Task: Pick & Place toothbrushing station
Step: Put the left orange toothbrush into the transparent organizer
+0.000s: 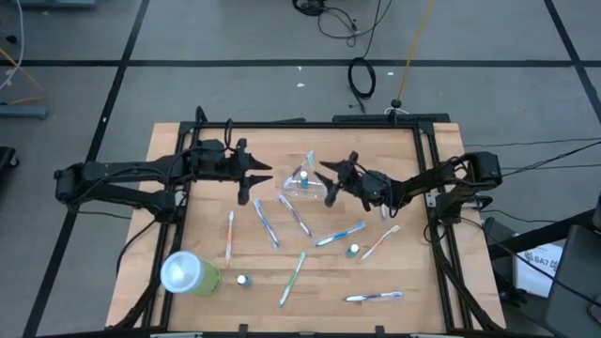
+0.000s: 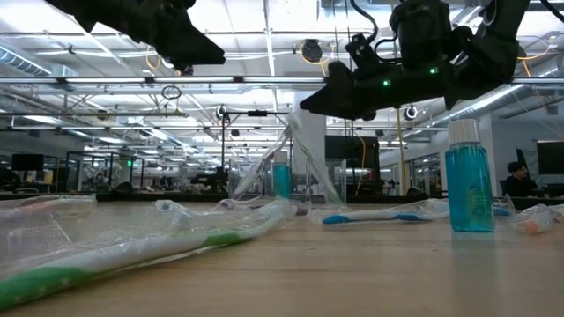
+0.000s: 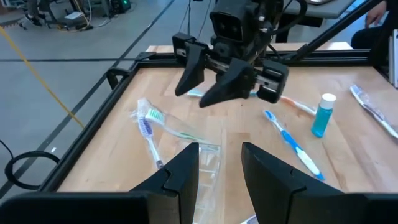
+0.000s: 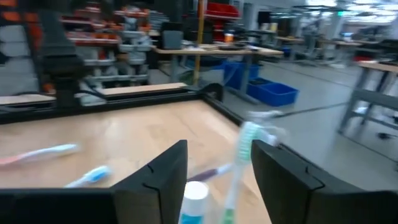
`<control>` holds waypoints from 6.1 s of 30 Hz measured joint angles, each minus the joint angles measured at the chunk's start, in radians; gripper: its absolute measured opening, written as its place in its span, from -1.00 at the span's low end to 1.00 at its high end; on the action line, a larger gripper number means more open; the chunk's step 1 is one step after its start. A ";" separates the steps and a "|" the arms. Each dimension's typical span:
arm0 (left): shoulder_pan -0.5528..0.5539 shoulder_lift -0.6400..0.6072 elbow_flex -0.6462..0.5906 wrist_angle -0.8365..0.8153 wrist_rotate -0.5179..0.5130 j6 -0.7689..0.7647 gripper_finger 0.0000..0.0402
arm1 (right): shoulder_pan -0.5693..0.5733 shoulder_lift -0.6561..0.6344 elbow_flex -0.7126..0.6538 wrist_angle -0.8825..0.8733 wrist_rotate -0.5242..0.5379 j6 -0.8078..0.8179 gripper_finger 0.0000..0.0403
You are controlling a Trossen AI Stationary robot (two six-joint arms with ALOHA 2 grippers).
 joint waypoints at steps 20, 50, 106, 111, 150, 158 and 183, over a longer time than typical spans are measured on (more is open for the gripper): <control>-0.150 0.000 0.000 -0.127 -0.082 -0.175 -0.36 | 0.043 -0.496 0.000 -0.740 -0.076 0.092 0.01; -0.427 0.062 0.001 -0.495 -0.262 -0.620 -0.36 | 0.030 -0.584 -0.086 -0.830 -0.075 0.098 -0.03; -0.411 0.448 0.000 -0.837 -0.208 -1.500 -0.36 | 0.028 -0.583 -0.087 -0.574 -0.075 -0.007 -0.03; -0.411 0.448 0.000 -0.836 -0.211 -1.484 -0.45 | 0.028 -0.583 -0.087 -0.574 -0.075 -0.007 -0.03; -0.323 0.217 0.159 0.219 -0.709 -0.290 -0.89 | 0.028 -0.583 -0.087 -0.568 -0.074 0.007 -0.03; -0.201 0.366 0.158 0.439 -0.695 -0.212 -0.89 | 0.028 -0.584 -0.087 -0.577 -0.073 0.053 -0.03; -0.171 0.746 0.157 0.479 -0.875 -0.460 -0.88 | 0.028 -0.584 -0.087 -0.671 -0.073 0.102 -0.03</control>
